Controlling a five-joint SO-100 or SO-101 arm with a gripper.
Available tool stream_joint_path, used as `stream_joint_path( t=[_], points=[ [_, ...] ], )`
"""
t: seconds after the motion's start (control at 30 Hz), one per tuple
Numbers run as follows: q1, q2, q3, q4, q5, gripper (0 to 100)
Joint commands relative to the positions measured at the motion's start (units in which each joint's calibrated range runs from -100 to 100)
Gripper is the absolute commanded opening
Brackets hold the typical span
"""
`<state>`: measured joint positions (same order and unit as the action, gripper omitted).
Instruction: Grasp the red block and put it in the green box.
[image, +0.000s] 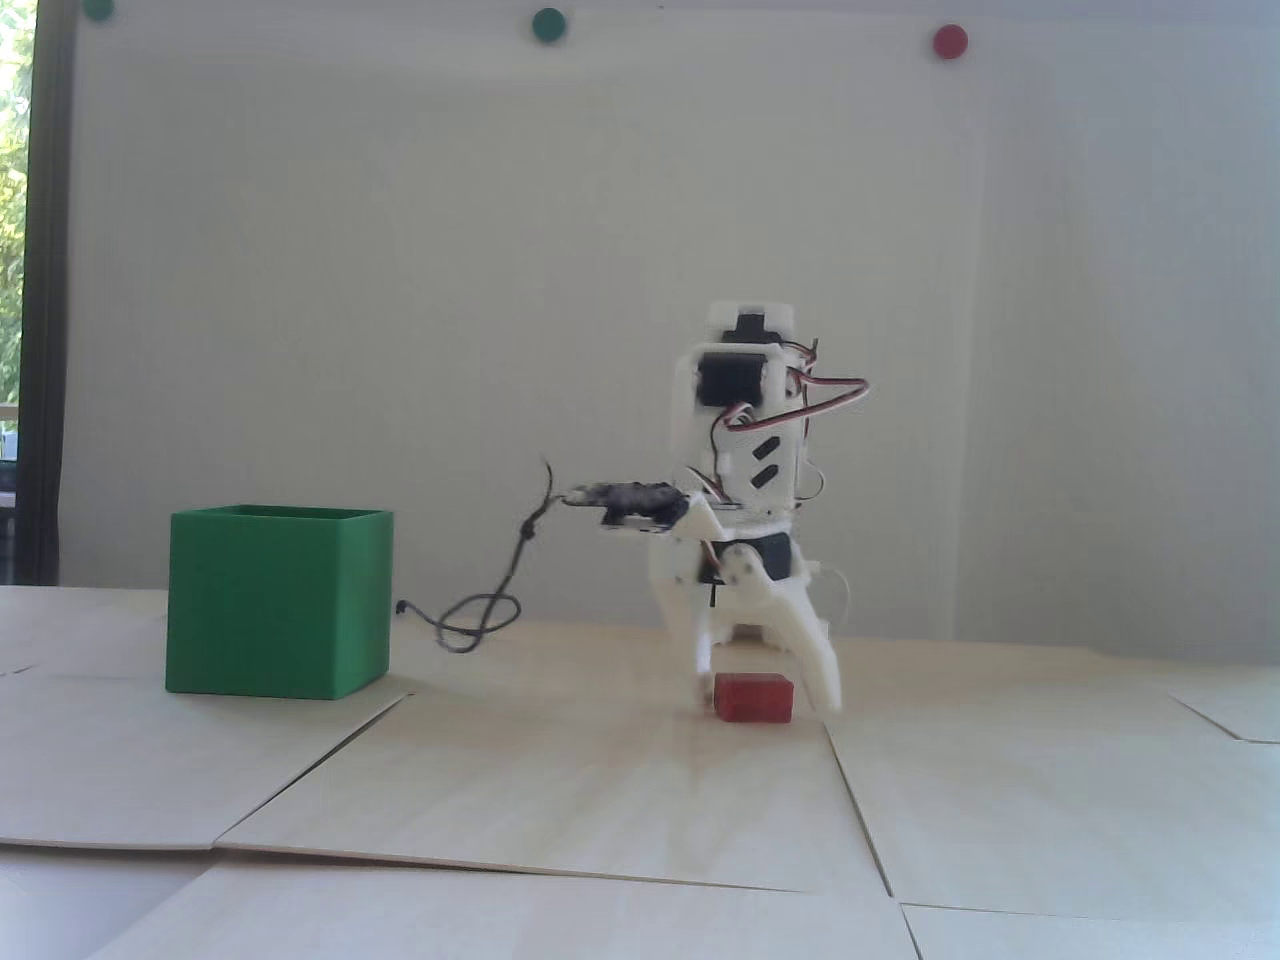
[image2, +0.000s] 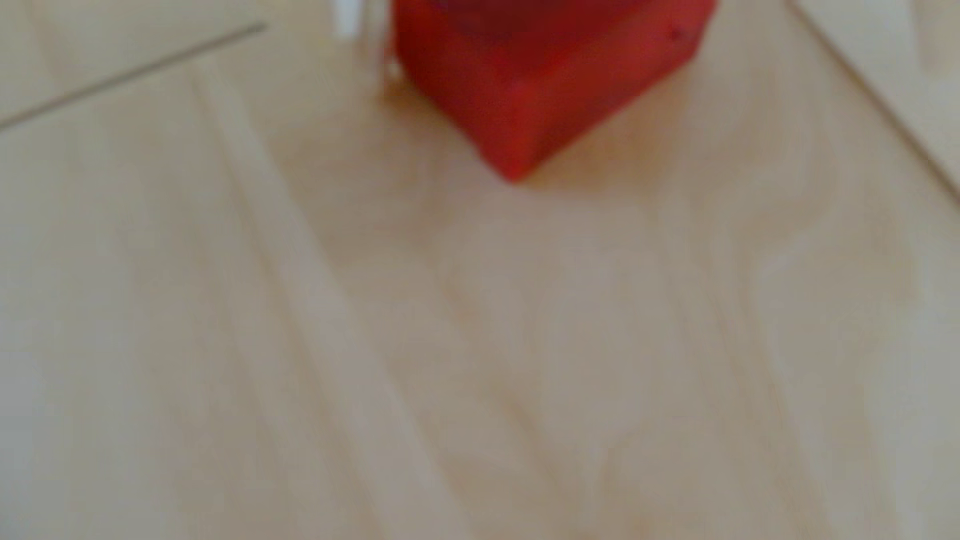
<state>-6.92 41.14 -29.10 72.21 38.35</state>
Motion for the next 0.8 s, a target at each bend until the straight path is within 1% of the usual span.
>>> stream_joint_path(
  t=[0.0,0.07,0.2,0.23,0.3,0.33,0.4,0.77],
  points=[
    [-0.6,-1.5,-1.2,-1.5,0.5,36],
    [-0.6,-1.5,-1.2,-1.5,0.5,32],
    [-0.6,-1.5,-1.2,-1.5,1.1,15],
    [-0.5,-1.5,-1.2,-1.4,1.3,13],
    [-0.2,-1.5,-1.1,-1.3,1.6,3],
    [0.0,-1.5,-1.2,-1.4,1.6,1],
    [0.1,-1.5,-1.2,-1.5,1.6,3],
    [0.5,-1.5,-1.2,-1.0,1.6,2]
  ],
)
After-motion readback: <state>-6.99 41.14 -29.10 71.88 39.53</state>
